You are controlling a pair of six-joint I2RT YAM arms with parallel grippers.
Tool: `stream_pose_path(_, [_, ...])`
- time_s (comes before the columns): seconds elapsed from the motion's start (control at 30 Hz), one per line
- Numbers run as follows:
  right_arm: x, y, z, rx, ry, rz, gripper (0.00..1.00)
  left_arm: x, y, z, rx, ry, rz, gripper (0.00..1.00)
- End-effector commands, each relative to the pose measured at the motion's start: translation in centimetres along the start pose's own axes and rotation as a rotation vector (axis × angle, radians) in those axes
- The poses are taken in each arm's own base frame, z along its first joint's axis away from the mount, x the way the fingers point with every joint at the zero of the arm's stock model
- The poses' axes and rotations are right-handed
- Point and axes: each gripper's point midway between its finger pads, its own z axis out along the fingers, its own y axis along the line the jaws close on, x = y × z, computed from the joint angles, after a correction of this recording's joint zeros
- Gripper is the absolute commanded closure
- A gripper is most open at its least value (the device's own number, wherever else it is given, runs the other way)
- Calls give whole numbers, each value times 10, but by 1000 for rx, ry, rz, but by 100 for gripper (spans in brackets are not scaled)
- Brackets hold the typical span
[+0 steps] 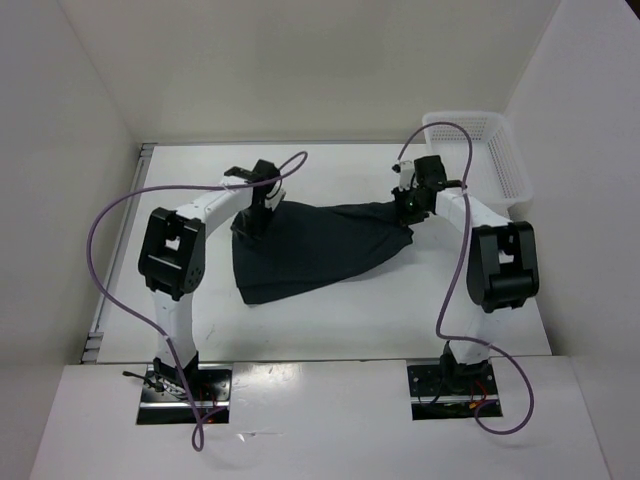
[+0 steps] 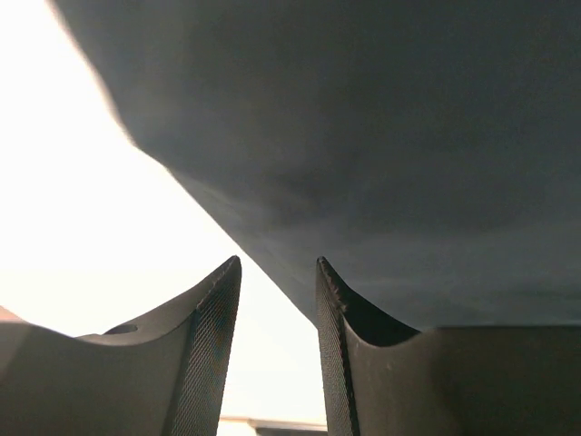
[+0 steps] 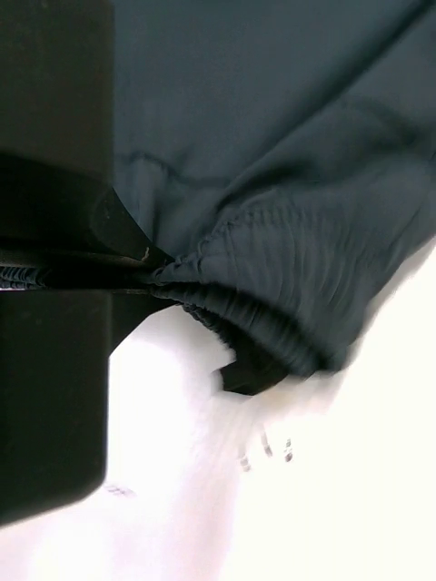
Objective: Fold and stack the shorts
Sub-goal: Fold the shorts
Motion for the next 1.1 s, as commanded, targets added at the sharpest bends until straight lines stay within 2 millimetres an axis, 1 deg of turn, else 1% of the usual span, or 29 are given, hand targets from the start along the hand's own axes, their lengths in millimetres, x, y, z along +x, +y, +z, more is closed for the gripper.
stream_pose_path(0.0, [-30,9,-54,-12,-125,36,100,-54,-9,-36,-3,-156,21,54])
stream_pose_path(0.03, [-33,4,-63,15,-142,51,100,-61,-17,-35,11,-165,35,53])
stream_pose_path(0.07, [-32,3,-68,27,-143,52,100,-66,-17,-36,11,-168,34,53])
stream_pose_path(0.1, [-37,-5,-74,52,-163,61,100,-78,-23,-43,23,-201,41,50])
stream_pose_path(0.13, [-42,-14,-85,95,-179,46,100,-82,-31,-37,42,-195,53,50])
stream_pose_path(0.17, [-48,-18,-90,119,-188,36,100,-91,-41,-35,67,-205,65,50])
stream_pose_path(0.2, [-53,-25,-99,147,-210,41,100,-94,-43,-33,76,-207,66,50])
stream_pose_path(0.23, [-57,-32,-106,190,-224,28,100,-98,-50,-31,89,-209,77,49])
stream_pose_path(0.27, [-62,-34,-111,207,-230,14,100,-101,-53,-28,100,-208,78,49])
stream_pose_path(0.3, [-63,-36,-115,222,-237,14,100,-102,-57,-18,111,-192,82,49])
stream_pose_path(0.33, [-67,-42,-119,256,-243,1,100,-105,-66,-16,137,-192,93,49])
stream_pose_path(0.37, [-69,-45,-123,277,-243,-6,100,-111,-68,-16,146,-203,93,49])
stream_pose_path(0.4, [-68,-50,-125,303,-237,-19,100,-111,-70,-8,147,-190,95,49])
stream_pose_path(0.47, [-74,-66,-138,383,-245,-20,100,-109,-77,-5,183,-180,99,49])
stream_pose_path(0.5, [-75,-76,-141,407,-246,-4,100,-112,-79,-5,194,-191,99,47])
stream_pose_path(0.53, [-80,-89,-154,444,-263,17,100,-112,-83,-6,215,-192,101,47])
stream_pose_path(0.6, [-83,-99,-154,479,-256,29,100,-113,-85,-1,225,-190,102,46])
stream_pose_path(0.67, [-91,-107,-159,523,-275,23,100,-113,-90,-2,250,-191,104,46])
stream_pose_path(0.7, [-90,-109,-160,532,-273,25,100,-112,-90,2,251,-182,105,46])
stream_pose_path(0.73, [-96,-108,-164,533,-291,34,100,-111,-93,1,264,-182,106,46])
stream_pose_path(0.77, [-95,-109,-160,532,-282,35,100,-110,-95,5,274,-172,107,45])
stream_pose_path(0.8, [-97,-101,-157,518,-287,34,100,-115,-98,2,290,-192,107,45])
stream_pose_path(0.83, [-102,-96,-156,520,-300,21,100,-114,-100,7,300,-180,109,45])
stream_pose_path(0.87, [-102,-78,-144,500,-279,-22,100,-117,-109,7,323,-185,119,45])
stream_pose_path(0.93, [-105,-66,-130,482,-271,-41,100,-123,-115,6,355,-198,122,45])
stream_pose_path(0.97, [-105,-60,-124,470,-264,-40,100,-125,-127,7,395,-198,136,43])
stream_pose_path(1.0, [-107,-53,-115,463,-256,-46,100,-134,-129,1,410,-225,137,43])
stream_pose_path(1.03, [-112,-49,-115,469,-264,-46,100,-137,-133,7,422,-221,139,43])
stream_pose_path(1.07, [-113,-38,-108,461,-256,-68,100,-136,-142,5,453,-215,150,43])
